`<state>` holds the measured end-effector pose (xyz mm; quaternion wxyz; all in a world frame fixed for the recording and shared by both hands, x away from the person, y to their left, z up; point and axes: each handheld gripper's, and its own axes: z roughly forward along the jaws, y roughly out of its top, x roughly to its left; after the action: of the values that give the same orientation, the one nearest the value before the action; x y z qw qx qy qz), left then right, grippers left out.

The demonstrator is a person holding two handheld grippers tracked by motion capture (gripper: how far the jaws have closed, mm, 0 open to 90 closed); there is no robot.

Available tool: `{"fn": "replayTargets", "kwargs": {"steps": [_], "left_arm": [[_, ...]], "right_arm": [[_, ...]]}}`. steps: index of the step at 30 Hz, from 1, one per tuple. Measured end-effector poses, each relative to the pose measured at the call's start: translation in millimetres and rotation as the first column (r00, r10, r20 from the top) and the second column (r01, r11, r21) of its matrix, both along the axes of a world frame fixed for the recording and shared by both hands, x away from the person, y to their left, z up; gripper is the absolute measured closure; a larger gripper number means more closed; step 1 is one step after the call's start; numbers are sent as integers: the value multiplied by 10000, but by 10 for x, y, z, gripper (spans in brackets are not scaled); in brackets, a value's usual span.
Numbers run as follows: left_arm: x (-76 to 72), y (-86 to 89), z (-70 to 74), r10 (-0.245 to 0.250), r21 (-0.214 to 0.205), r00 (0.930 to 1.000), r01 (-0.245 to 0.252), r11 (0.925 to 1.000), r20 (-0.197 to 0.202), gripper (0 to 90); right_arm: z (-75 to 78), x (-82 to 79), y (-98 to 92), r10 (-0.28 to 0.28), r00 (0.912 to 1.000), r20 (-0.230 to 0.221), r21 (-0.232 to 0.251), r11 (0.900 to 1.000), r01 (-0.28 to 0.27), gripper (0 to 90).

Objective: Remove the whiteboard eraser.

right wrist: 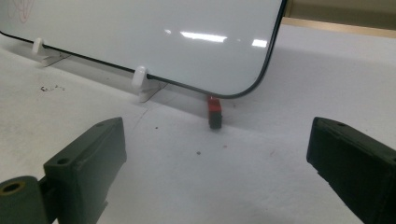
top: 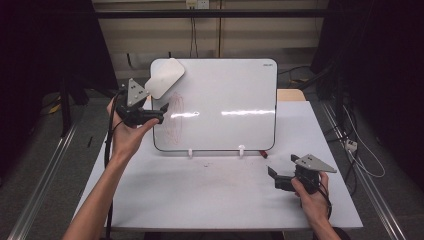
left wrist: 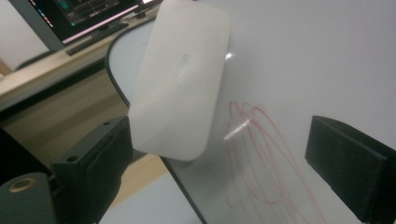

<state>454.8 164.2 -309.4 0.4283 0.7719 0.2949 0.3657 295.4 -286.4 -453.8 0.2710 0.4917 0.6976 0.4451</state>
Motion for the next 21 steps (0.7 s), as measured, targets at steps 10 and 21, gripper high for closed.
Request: {"fn": "replayTargets", "kwargs": {"steps": [10,21], "left_arm": [[288,-144,117,81,1336,9992,-134,9909,401,105],[533,-259,146,60,1338,9999,-81,9910,158,147]], "right_arm": [[-2,1,3,56,10000,-27,-29,10000,-56,45],[-5,1,-2,79,10000,-57,-37,10000,-79,44]]}}
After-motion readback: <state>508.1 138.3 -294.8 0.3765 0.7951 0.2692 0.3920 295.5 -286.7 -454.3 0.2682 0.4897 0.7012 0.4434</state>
